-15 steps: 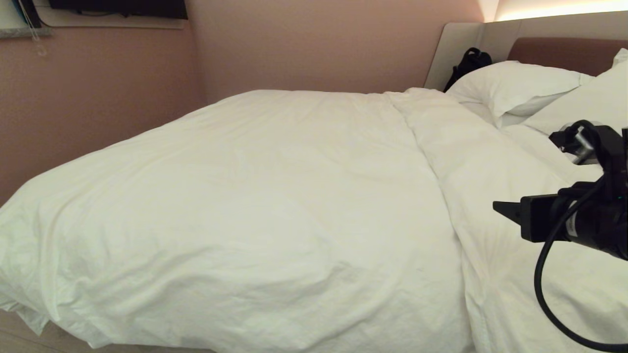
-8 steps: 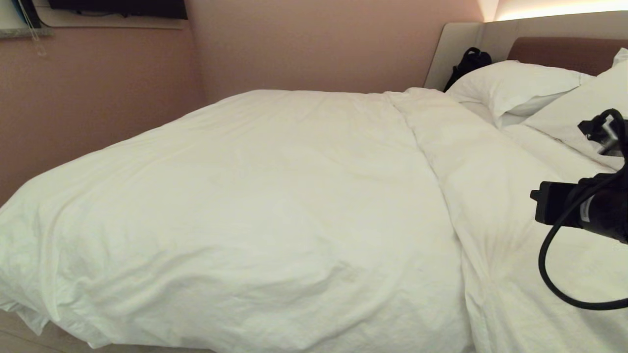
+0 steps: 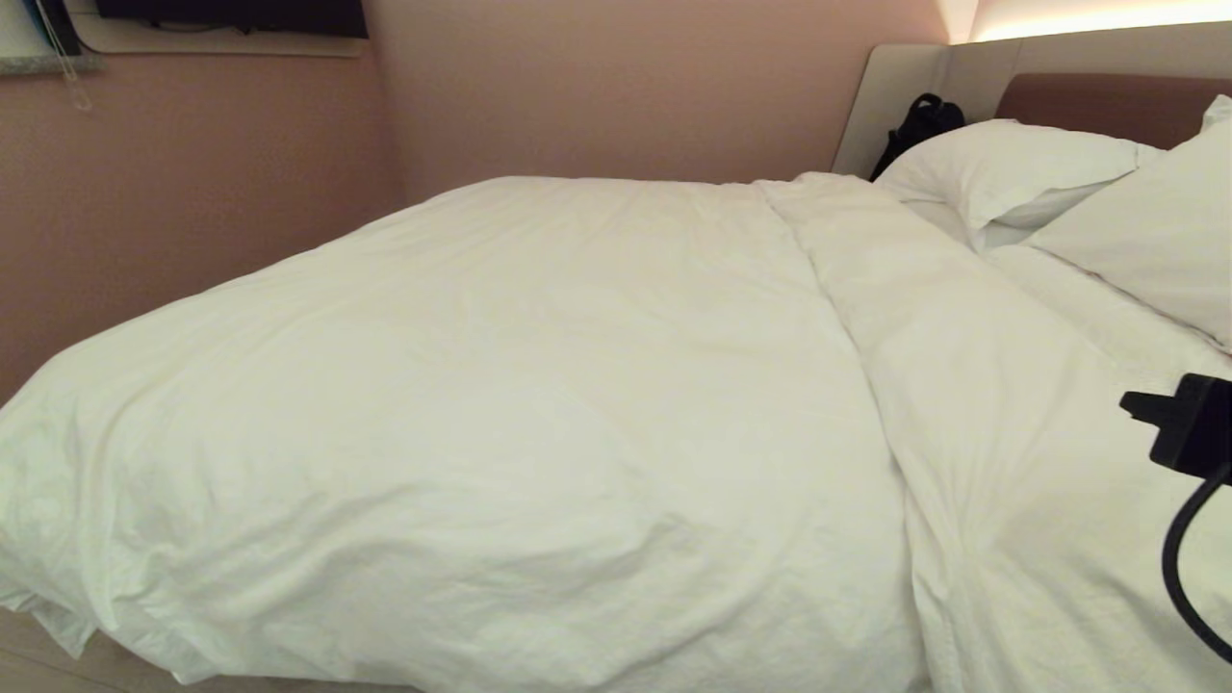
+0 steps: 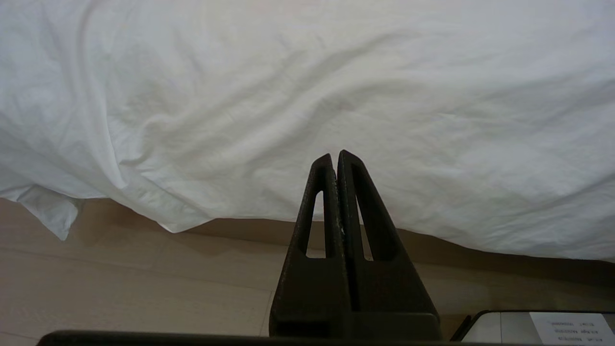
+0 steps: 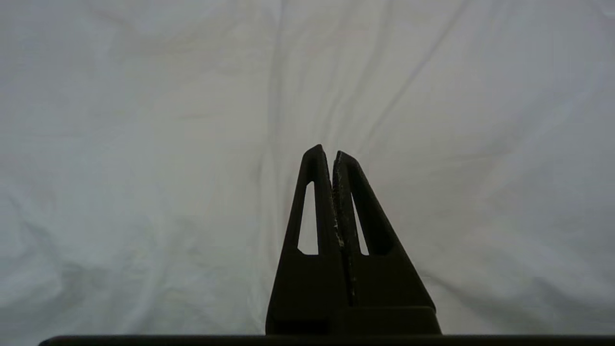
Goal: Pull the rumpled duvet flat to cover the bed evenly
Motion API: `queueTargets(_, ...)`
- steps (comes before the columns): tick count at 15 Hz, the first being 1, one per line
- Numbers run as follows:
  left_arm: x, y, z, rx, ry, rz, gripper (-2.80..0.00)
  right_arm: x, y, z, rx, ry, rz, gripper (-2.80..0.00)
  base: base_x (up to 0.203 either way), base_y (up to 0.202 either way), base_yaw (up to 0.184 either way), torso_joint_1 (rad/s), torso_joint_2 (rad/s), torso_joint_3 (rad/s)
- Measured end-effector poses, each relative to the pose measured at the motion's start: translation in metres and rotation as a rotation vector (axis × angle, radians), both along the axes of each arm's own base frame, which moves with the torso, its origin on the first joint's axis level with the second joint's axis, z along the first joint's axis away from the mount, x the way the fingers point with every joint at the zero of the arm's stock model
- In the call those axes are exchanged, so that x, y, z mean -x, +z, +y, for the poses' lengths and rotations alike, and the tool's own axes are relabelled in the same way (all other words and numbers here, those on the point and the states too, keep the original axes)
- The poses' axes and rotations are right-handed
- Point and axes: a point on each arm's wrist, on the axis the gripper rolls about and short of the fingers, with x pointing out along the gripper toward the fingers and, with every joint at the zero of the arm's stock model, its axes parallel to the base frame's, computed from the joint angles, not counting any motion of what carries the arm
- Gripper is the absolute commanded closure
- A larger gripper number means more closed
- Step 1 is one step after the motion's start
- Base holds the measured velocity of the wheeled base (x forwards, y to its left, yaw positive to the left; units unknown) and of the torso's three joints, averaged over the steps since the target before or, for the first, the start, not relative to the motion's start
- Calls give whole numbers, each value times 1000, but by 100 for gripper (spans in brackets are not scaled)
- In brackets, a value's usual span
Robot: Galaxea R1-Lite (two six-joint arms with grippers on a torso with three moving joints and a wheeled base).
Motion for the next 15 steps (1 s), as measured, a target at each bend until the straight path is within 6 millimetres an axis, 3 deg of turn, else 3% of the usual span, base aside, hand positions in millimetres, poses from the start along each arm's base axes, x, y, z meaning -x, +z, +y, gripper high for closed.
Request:
queueTargets(5,0,0,0,0,0,0,0,48,-7,-15,-25,-2,-82,0,0,0,0,0,0,0)
queueTargets(15,0,0,0,0,0,0,0,137,3,-43,-30,32,-391,0,0,0,0,0,0,0)
